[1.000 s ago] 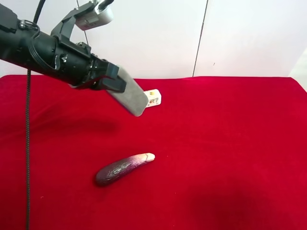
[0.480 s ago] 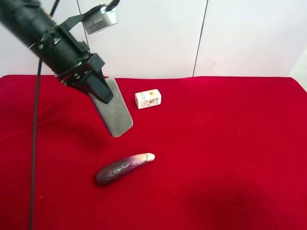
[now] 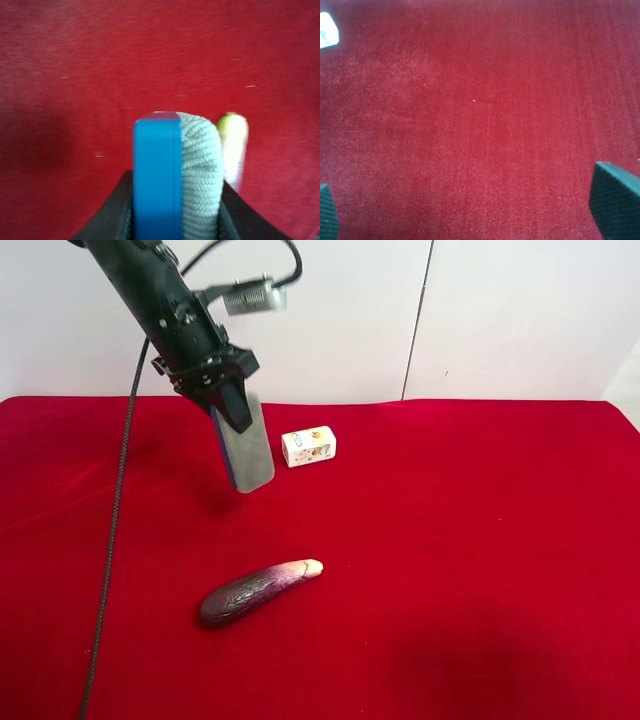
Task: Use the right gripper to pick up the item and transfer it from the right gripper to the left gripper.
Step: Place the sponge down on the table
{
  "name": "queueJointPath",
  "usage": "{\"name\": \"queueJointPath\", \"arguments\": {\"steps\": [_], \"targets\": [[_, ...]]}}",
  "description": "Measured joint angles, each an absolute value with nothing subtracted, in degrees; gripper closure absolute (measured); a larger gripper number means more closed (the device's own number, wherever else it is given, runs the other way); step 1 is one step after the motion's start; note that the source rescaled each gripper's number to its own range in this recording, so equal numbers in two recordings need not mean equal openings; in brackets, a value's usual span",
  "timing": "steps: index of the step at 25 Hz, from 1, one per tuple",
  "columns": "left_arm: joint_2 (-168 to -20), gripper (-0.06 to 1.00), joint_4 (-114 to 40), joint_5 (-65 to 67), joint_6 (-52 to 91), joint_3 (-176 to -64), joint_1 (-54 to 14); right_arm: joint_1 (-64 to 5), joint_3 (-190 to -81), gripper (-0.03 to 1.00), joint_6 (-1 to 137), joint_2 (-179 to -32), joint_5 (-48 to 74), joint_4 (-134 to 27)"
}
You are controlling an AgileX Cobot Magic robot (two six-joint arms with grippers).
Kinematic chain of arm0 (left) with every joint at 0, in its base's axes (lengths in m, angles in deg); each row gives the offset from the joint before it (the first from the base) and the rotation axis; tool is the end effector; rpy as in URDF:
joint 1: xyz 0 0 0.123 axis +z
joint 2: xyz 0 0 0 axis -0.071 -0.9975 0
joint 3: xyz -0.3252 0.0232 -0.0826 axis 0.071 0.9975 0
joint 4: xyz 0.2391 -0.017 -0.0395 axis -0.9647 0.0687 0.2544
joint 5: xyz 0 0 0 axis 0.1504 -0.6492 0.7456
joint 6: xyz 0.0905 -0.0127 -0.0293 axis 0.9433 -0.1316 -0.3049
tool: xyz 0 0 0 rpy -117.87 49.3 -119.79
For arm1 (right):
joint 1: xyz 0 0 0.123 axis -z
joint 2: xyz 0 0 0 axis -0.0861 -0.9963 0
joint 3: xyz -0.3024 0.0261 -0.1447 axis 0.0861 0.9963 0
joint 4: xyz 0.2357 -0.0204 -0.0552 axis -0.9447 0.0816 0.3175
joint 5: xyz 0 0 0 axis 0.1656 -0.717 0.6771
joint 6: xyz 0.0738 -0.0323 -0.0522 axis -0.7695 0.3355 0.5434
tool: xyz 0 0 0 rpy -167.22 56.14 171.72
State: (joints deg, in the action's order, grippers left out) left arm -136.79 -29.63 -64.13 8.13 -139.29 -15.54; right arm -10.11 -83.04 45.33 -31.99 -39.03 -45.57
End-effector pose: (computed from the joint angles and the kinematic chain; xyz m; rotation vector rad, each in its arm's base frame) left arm 0.4021 -0.1770 0.2883 0.9069 2.7935 -0.5119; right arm -0.0579 -0.0053 0.2644 -0.0934 2.0671 0.0555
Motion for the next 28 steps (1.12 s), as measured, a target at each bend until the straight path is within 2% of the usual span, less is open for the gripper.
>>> {"name": "queueJointPath", "arguments": {"steps": [10, 25, 27, 28], "targets": [[-147.6, 0.94, -42.8, -64.3, 9.6, -147.9, -15.5, -10.1, -83.0, -0.03, 45.3, -32.0, -39.0, -45.6], [-150.0, 0.94, -43.6, -64.3, 8.9, -151.0, -15.5, -10.1, -83.0, -0.03, 45.3, -32.0, -39.0, -45.6], [-150.0, 0.85, -43.6, -64.3, 8.6, -151.0, -15.5, -10.1, -83.0, -0.03, 45.3, -32.0, -39.0, -45.6], [-150.0, 0.72, -43.6, -64.3, 8.5, -151.0, -15.5, -10.1, -83.0, -0.03, 45.3, -32.0, -39.0, -45.6]]}}
